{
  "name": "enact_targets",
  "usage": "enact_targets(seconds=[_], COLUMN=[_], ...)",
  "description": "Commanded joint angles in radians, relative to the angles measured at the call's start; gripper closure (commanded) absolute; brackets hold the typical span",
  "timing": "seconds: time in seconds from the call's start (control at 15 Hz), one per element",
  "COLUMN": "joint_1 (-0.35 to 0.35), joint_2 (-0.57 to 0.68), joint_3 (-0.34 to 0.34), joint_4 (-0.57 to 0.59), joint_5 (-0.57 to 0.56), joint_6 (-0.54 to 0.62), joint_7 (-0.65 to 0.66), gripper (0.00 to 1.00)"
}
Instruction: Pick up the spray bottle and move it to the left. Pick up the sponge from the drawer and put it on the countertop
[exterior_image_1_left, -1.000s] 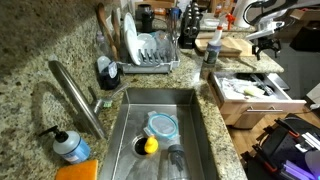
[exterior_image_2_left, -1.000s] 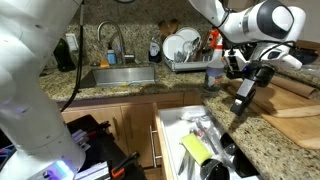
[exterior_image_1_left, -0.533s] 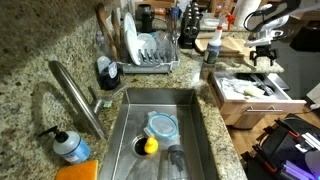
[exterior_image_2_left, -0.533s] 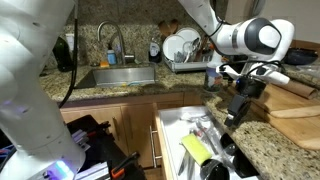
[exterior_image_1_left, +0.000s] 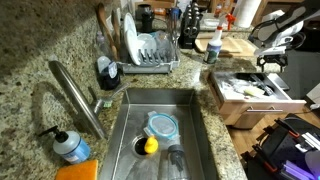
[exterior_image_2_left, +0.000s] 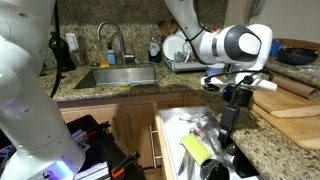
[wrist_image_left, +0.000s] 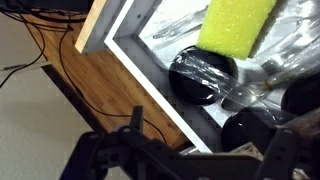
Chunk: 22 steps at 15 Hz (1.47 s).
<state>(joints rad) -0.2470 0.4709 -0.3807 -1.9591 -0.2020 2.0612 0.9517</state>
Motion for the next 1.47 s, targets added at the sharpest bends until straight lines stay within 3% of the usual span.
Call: enact_targets(seconds=[0.0,0.2,0.33,0.67,0.87,1.07,1.27,1.33,1.4], joint_1=[-0.007,-0.029,-0.029,-0.022,-0.027,-0.008,0.023,0.019,0.020], joint_2=[-0.226,-0.345,-0.340,-0.324,-0.220,-0.152,-0.093,-0.086,-0.110], joint_3=[-0.008,-0.008,-0.003,-0.001,0.045,0.073,0.045,0.041,0.057], joint_4=[-0.243,-0.378,-0.396,-0.368,-0.273,-0.247,-0.218,-0.221,-0.240], joint_5=[-0.012,0.022,0.025,0.006,0.256,0.344,0.294,0.301,0.309], joint_6=[0.132,0.236,0.277,0.228,0.129,0.136,0.165,0.203,0.169], joint_7=[-0.099,-0.187,-0.181,-0.149,-0.172,-0.147,-0.023,-0.009,-0.044], gripper=[0.00,0.00,0.00,0.00,0.00,0.00,0.00,0.00,0.00])
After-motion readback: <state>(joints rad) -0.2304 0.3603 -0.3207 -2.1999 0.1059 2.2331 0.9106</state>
